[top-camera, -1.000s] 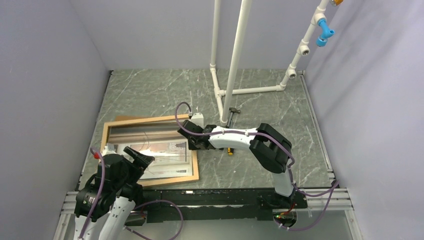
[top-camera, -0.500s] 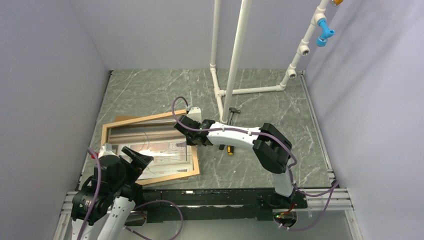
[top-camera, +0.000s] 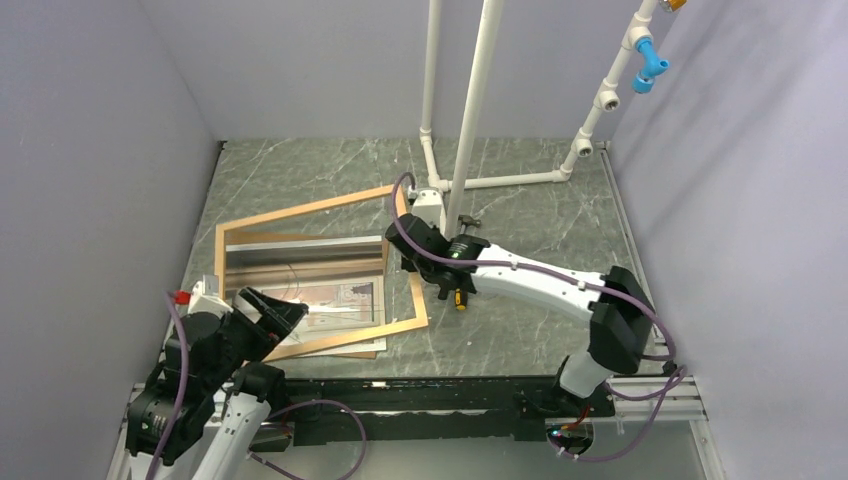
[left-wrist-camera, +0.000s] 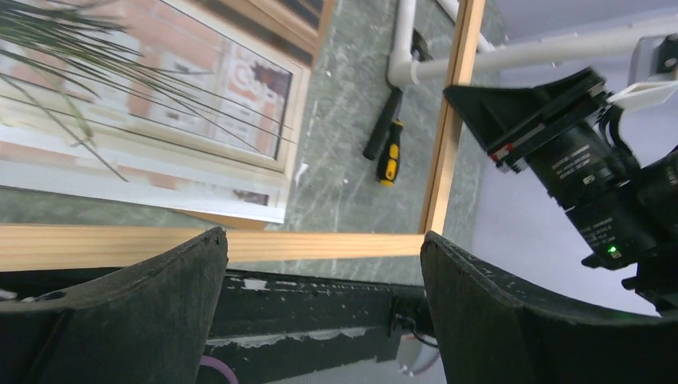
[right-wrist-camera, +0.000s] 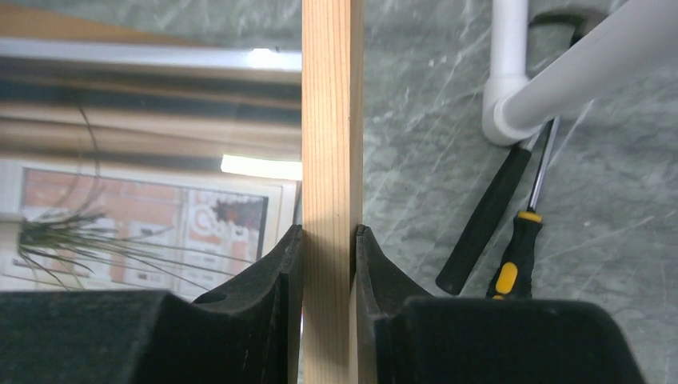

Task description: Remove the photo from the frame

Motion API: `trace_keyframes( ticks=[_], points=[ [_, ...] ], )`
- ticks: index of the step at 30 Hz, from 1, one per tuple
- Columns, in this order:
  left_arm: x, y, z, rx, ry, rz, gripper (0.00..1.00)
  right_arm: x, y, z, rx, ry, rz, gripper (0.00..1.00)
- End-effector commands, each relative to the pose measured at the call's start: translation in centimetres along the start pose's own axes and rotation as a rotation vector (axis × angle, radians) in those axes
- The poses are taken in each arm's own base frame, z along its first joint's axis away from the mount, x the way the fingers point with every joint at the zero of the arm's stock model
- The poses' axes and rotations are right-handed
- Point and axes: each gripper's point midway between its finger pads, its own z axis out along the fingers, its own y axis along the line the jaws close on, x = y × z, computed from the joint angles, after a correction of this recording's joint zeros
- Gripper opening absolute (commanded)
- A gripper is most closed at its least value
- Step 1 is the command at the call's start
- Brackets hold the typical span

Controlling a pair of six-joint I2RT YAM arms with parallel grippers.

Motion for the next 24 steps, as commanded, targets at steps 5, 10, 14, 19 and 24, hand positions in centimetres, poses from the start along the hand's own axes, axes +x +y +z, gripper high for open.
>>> trace_keyframes(
  ticks=[5, 10, 14, 19, 24],
  points=[
    [3.6, -5.0, 0.9, 0.281, 0.232, -0.157, 0.94, -7.7, 0.5, -3.0, -0.065, -0.304, 0.173, 0.0],
    [3.5, -3.7, 1.5, 0.232, 0.194, -0.251, 0.96, -9.6, 0.2, -2.9, -0.025, -0.354, 0.234, 0.0],
    [3.6, -3.0, 2.6, 0.207, 0.187, -0.349, 0.99, -10.9, 0.5, -3.6, -0.052, -0.388, 0.281, 0.0],
    [3.8, -2.4, 4.1, 0.171, 0.2, -0.477, 0.99, -11.8, 0.2, -4.6, -0.065, -0.423, 0.31, 0.0],
    [3.5, -2.3, 4.8, 0.153, 0.187, -0.554, 0.99, -12.3, -0.2, -4.9, -0.064, -0.446, 0.331, 0.0]
  ],
)
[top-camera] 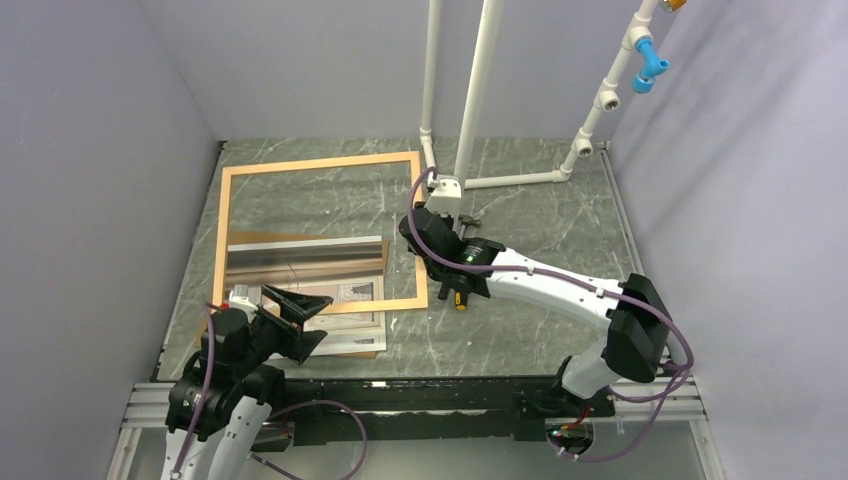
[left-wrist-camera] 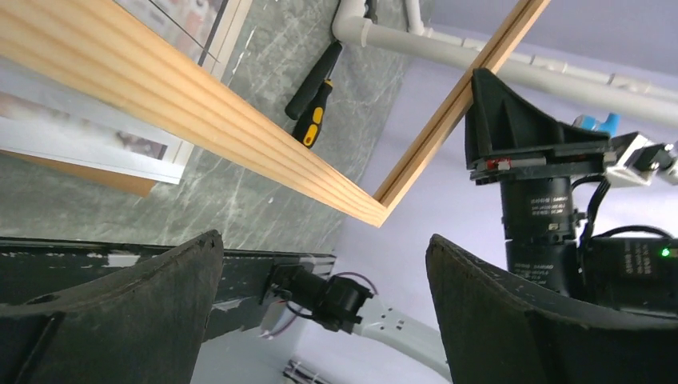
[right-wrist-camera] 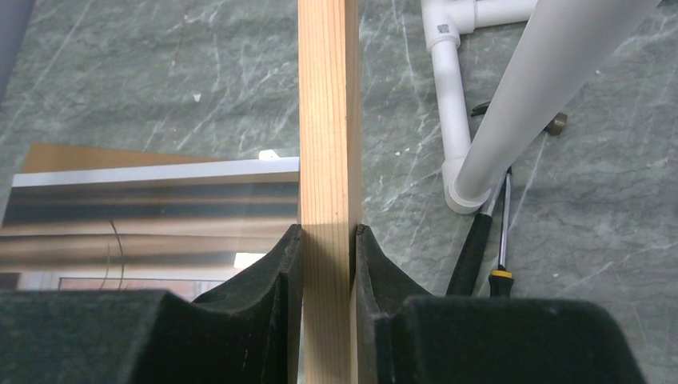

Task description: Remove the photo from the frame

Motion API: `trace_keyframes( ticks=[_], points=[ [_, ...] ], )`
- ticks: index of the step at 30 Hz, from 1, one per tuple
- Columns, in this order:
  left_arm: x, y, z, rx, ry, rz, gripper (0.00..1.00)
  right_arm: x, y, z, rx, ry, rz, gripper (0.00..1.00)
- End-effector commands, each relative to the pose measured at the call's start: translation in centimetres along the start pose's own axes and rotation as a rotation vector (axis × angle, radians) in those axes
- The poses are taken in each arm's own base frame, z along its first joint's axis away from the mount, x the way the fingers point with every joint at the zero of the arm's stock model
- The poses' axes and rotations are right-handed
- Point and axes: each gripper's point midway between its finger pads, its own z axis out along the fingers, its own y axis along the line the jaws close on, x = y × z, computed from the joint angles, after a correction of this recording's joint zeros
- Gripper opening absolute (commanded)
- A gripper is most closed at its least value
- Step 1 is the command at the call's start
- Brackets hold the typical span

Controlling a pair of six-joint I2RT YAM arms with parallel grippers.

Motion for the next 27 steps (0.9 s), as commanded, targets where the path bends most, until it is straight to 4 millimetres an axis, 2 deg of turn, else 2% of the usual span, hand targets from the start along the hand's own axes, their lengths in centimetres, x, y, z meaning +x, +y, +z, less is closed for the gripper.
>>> trace_keyframes(
  ticks=[1, 7, 11, 14, 23, 27],
  points=[
    [-0.7, -1.8, 0.1, 0.053, -0.031, -0.119, 0.99, -7.0, 2.4, -2.1, -0.099, -0.175, 0.252, 0.0],
    [-1.3, -1.7, 1.5, 0.054, -0.041, -0.224, 0.97, -7.4, 2.5, -2.4, -0.119, -0.183, 0.281, 0.0],
    [-1.4, -1.7, 2.9, 0.067, -0.013, -0.291, 0.93, -7.0, 2.4, -2.4, -0.128, -0.179, 0.287, 0.0],
    [-2.1, -1.8, 3.4, 0.076, -0.045, -0.302, 0.88, -6.3, 2.2, -2.3, -0.137, -0.173, 0.285, 0.0],
    [-2.8, -0.9, 4.6, 0.051, -0.073, -0.304, 0.66, -5.1, 1.8, -2.2, -0.147, -0.161, 0.295, 0.0],
    [-3.6, -1.1, 4.9, 0.079, -0.116, -0.289, 0.47, -4.5, 1.6, -1.9, -0.136, -0.153, 0.285, 0.0]
  ],
)
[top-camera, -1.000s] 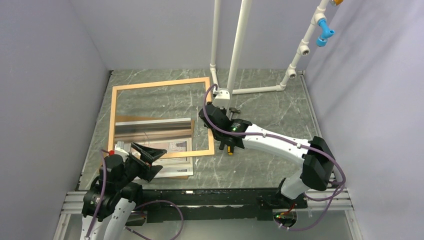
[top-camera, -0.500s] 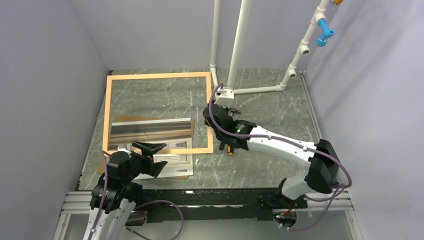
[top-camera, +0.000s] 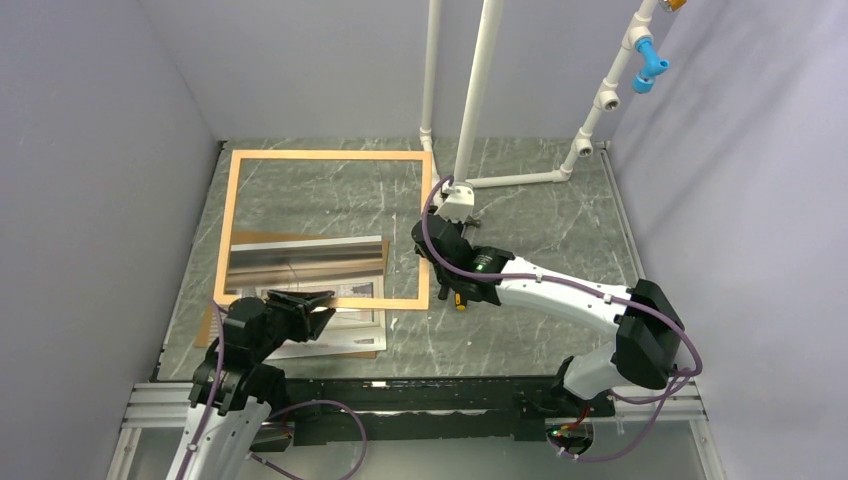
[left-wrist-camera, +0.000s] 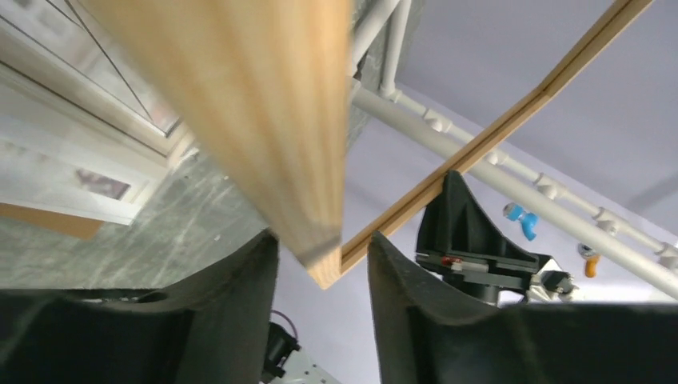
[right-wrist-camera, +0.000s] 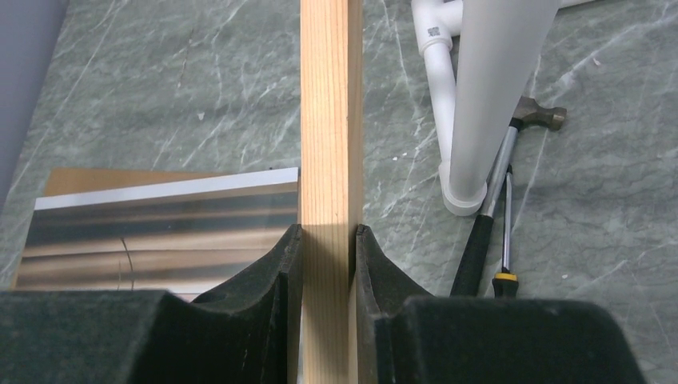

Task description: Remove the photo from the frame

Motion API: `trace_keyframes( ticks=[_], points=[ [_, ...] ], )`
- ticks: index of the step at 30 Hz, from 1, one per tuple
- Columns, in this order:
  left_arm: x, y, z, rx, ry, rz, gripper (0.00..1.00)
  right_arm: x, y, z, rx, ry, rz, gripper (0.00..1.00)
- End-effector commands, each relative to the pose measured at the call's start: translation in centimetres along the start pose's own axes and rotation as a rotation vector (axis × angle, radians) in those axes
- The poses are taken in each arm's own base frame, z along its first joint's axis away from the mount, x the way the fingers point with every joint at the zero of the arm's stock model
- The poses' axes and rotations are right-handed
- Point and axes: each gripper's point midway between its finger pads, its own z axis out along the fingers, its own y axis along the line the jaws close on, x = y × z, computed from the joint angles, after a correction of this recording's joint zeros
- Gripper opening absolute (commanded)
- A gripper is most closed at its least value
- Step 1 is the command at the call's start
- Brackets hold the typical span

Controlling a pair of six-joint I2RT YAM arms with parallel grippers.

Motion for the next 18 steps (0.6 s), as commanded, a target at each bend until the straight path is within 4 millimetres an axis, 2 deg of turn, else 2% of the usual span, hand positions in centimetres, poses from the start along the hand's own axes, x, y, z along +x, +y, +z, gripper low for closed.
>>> trace_keyframes(
  ticks=[1, 5, 8, 9, 16, 18],
  points=[
    [-0.7, -2.4, 0.1, 0.108, -0.049, 0.026, 0.41, -4.5, 3.1, -1.4, -0.114, -0.107, 0.204, 0.0],
    [-1.5, -2.6, -0.2, 0.123, -0.098, 0.05, 0.25, -4.4, 3.2, -1.2, -0.119, -0.118, 0.194, 0.0],
    [-1.8, -2.4, -0.1, 0.114, -0.115, 0.041, 0.03, -4.2, 3.1, -1.2, -0.123, -0.121, 0.159, 0.0],
    [-1.9, -2.3, -0.1, 0.106, -0.12, 0.034, 0.0, -4.1, 3.1, -1.1, -0.123, -0.123, 0.151, 0.0],
    [-2.3, -2.2, 0.0, 0.069, -0.148, 0.031, 0.0, -4.1, 2.8, -1.0, -0.114, -0.131, 0.121, 0.0],
    [-2.3, -2.0, 0.2, 0.055, -0.142, 0.024, 0.18, -4.2, 2.9, -1.0, -0.115, -0.133, 0.129, 0.0]
  ],
)
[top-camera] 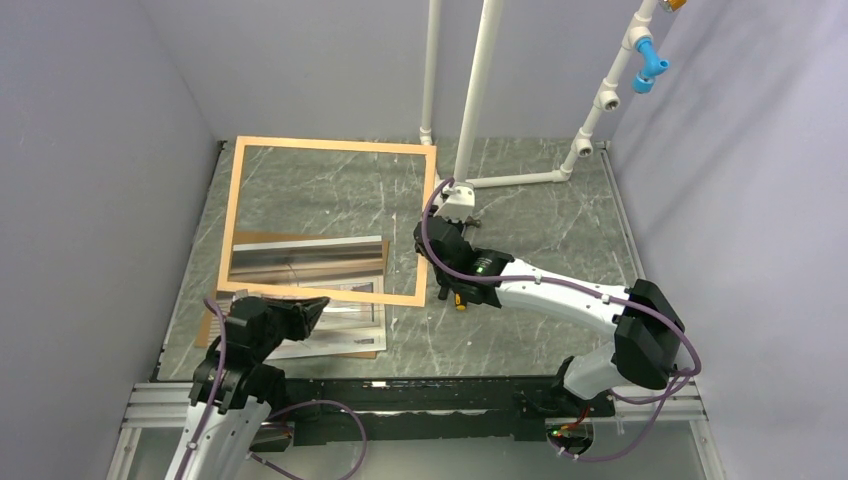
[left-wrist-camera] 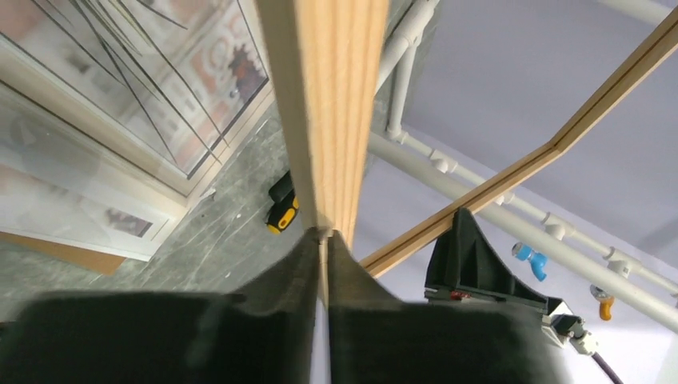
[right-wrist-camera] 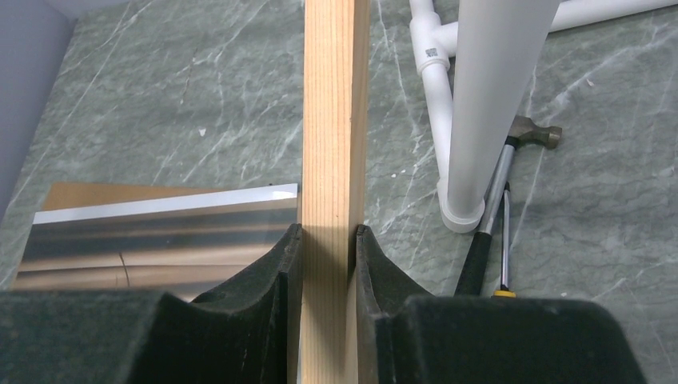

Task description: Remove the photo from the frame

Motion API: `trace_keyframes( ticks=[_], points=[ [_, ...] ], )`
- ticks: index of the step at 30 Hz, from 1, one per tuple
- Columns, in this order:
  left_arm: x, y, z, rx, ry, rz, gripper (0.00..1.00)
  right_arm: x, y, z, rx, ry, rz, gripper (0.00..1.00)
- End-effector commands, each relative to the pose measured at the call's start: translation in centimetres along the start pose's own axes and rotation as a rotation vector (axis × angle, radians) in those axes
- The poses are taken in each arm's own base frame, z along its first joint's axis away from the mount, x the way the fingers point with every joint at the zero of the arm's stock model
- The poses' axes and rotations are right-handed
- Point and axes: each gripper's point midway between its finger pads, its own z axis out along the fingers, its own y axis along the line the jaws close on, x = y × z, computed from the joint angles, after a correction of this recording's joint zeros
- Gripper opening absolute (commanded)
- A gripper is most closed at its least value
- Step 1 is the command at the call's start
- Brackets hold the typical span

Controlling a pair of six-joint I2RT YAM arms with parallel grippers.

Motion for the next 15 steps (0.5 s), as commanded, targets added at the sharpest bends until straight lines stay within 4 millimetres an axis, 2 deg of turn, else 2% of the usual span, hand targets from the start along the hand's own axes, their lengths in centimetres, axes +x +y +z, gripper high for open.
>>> trace_keyframes(
  ticks=[1, 4, 6, 10, 15],
  points=[
    [0.0, -2.6, -0.4, 0.067, -0.015, 0.006, 0.3, -3.7, 3.0, -1.2, -0.106, -0.08, 0.141, 0.0],
    [0.4, -2.6, -0.3, 0.05, 0.01, 0.0, 0.63, -3.6, 2.7, -1.1, -0.091, -0.081, 0.146, 0.0],
    [0.3, -2.3, -0.4, 0.02, 0.002, -0.001, 0.76, -3.8, 2.6, -1.2, -0.086, -0.089, 0.153, 0.0],
    [0.0, -1.5, -0.3, -0.029, -0.016, -0.033, 0.77, -4.0, 2.6, -1.2, -0.084, -0.094, 0.163, 0.0],
    [-0.5, -1.2, 0.1, -0.042, -0.045, -0.066, 0.7, -3.7, 3.1, -1.3, -0.074, -0.1, 0.142, 0.0]
  ],
)
